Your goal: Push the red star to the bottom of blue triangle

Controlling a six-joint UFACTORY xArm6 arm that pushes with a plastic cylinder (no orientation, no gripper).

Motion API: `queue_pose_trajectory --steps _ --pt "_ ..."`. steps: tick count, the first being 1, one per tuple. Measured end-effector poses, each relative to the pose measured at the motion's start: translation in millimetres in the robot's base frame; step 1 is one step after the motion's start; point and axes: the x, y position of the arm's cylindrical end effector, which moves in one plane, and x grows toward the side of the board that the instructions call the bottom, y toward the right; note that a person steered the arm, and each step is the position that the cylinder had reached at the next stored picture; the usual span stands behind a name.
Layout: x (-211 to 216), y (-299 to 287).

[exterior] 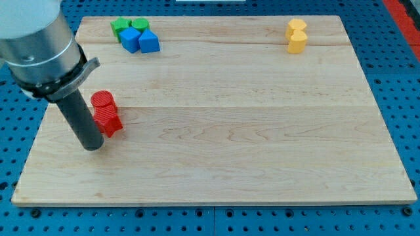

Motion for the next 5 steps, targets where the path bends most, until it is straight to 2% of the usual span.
queue_pose_trajectory --steps 1,5 --pt "-5.2 4.3" --pt "-121.2 6.5"
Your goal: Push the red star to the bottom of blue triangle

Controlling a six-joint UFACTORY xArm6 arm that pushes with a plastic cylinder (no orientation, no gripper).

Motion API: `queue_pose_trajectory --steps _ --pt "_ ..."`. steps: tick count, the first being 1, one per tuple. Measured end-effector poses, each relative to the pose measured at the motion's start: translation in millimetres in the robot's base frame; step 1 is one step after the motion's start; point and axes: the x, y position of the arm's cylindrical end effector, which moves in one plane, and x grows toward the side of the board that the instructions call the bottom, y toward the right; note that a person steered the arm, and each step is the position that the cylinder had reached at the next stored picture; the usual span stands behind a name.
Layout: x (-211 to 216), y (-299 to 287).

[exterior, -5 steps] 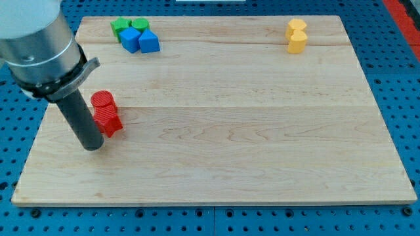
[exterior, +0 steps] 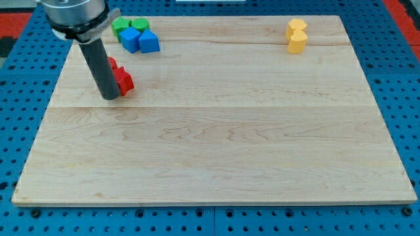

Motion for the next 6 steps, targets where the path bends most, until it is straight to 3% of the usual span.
queue_pose_trajectory --steps 3,5,6 --pt "-65.7 4.2" --pt "-55.5 24.7" --pt "-34.2 -16.7"
